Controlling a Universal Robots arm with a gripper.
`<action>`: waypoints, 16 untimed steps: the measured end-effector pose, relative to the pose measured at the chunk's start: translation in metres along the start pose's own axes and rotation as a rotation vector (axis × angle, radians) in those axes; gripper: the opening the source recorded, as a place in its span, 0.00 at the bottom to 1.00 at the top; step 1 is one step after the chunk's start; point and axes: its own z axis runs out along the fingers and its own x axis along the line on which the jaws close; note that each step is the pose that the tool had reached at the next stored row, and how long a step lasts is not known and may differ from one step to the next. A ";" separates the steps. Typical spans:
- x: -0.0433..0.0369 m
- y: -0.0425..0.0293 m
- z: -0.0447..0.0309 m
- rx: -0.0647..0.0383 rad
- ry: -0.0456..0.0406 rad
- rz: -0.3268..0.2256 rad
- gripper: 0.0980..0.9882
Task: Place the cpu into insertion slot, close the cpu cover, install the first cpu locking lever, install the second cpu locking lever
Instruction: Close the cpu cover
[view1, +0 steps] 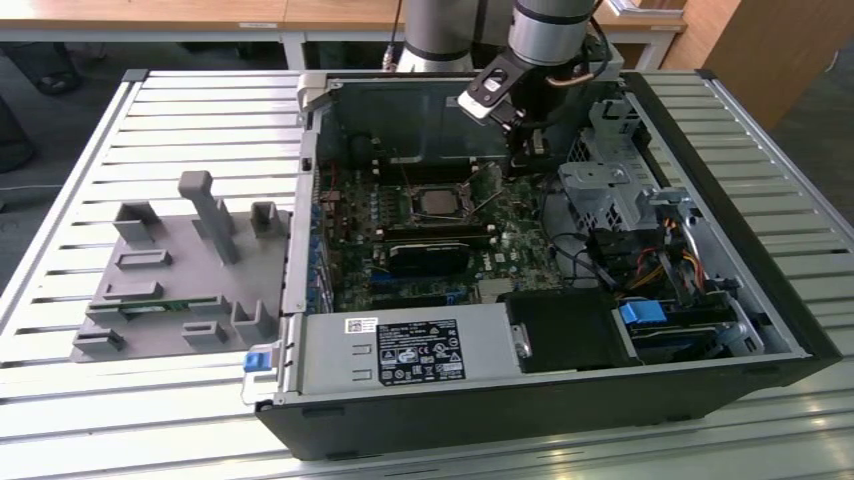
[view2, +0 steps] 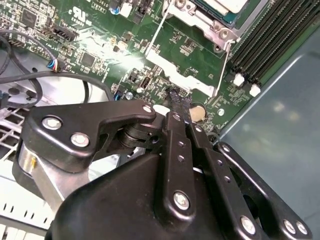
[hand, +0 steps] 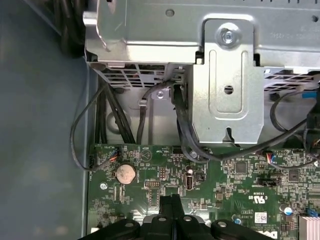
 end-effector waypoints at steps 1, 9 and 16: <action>0.0000 -0.0004 0.0008 0.000 0.0000 0.000 0.01; 0.0000 -0.0215 0.0018 0.001 -0.0001 0.000 0.01; 0.0001 -0.0412 0.0028 0.001 0.0001 0.000 0.01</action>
